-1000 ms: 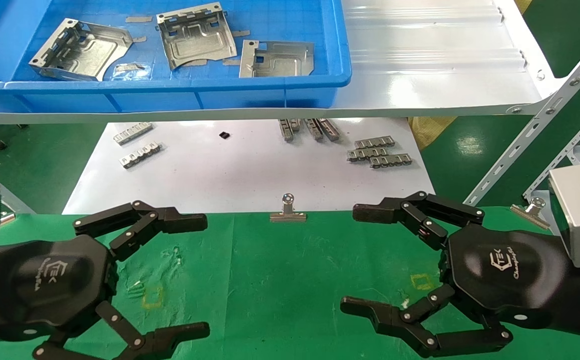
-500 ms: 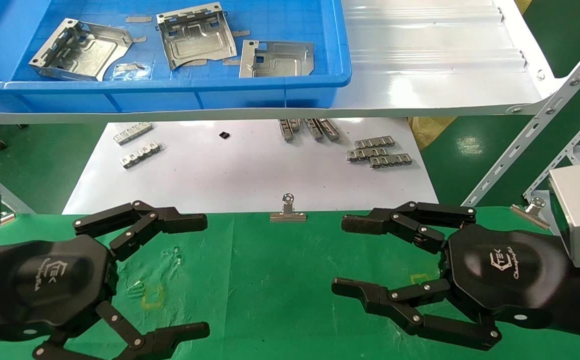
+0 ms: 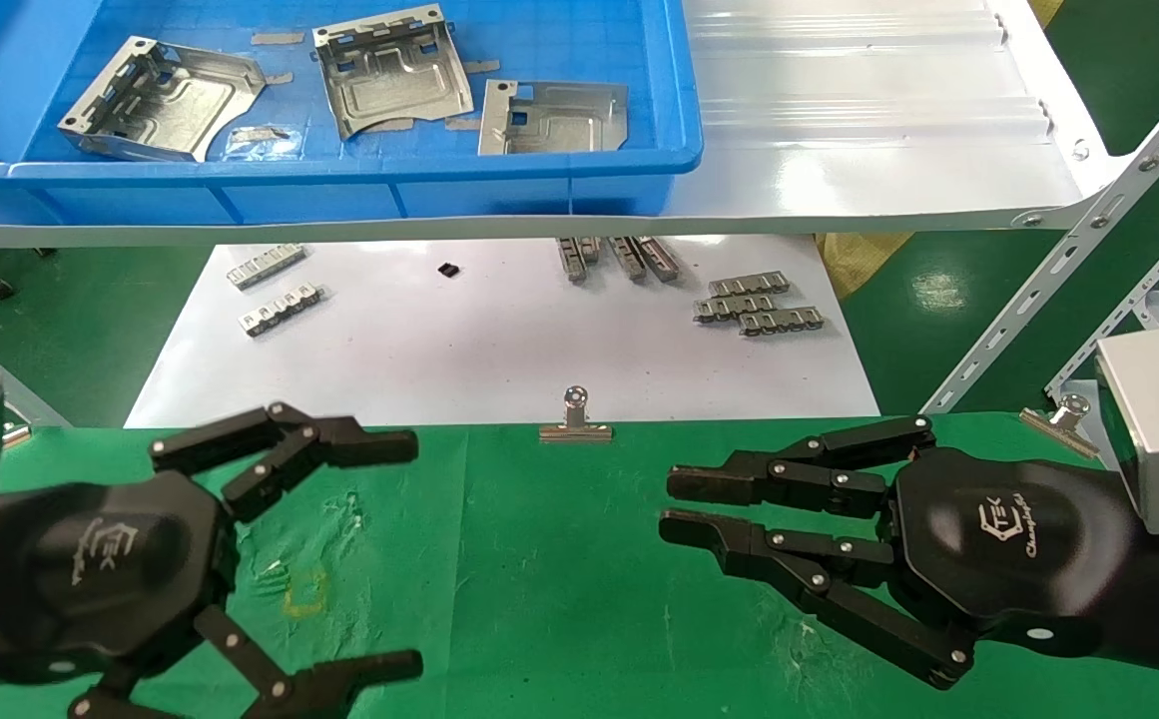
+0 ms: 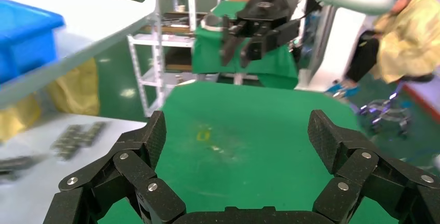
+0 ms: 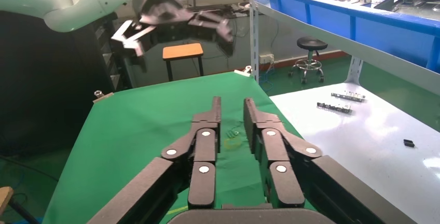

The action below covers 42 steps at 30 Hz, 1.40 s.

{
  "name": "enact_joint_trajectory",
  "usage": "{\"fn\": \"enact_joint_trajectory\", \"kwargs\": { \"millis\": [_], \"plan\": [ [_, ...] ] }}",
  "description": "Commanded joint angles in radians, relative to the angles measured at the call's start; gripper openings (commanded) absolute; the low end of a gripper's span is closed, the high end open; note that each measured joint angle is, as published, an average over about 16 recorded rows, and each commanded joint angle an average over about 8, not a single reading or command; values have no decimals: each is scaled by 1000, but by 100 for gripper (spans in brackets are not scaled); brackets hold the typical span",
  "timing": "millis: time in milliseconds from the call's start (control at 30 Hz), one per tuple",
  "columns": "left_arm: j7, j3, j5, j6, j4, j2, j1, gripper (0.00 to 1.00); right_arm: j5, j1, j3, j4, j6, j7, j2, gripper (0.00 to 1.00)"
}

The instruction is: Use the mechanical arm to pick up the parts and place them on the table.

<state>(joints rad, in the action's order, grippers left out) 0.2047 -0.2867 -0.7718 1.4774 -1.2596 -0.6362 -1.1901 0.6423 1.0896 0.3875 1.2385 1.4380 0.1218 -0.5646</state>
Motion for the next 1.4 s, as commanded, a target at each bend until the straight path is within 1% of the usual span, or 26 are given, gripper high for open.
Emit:
{"fn": "enact_joint_trajectory", "kwargs": {
  "millis": [33, 167, 300, 533, 700, 833, 1033, 1167, 1400],
  "plan": [
    [4, 2, -8, -6, -9, 1, -27, 100, 0, 0, 0, 0, 0, 0, 0, 0],
    [26, -26, -75, -24, 78, -59, -179, 100, 0, 0, 0, 0, 0, 0, 0, 0],
    [12, -65, -163, -43, 239, -140, -336, 100, 0, 0, 0, 0, 0, 0, 0, 0],
    [-76, -132, -325, -85, 545, -255, -572, 100, 0, 0, 0, 0, 0, 0, 0, 0],
    [-144, -178, -435, -146, 726, -319, -704, 100, 0, 0, 0, 0, 0, 0, 0, 0],
    [-178, -212, -507, -195, 852, -359, -785, 100, 0, 0, 0, 0, 0, 0, 0, 0],
    [-178, -269, -609, -246, 988, -386, -883, 100, 0, 0, 0, 0, 0, 0, 0, 0],
    [-180, -289, -645, -255, 1039, -380, -919, 100, 0, 0, 0, 0, 0, 0, 0, 0],
    [-190, -301, -669, -256, 1090, -345, -961, 100, 0, 0, 0, 0, 0, 0, 0, 0]
  ]
}}
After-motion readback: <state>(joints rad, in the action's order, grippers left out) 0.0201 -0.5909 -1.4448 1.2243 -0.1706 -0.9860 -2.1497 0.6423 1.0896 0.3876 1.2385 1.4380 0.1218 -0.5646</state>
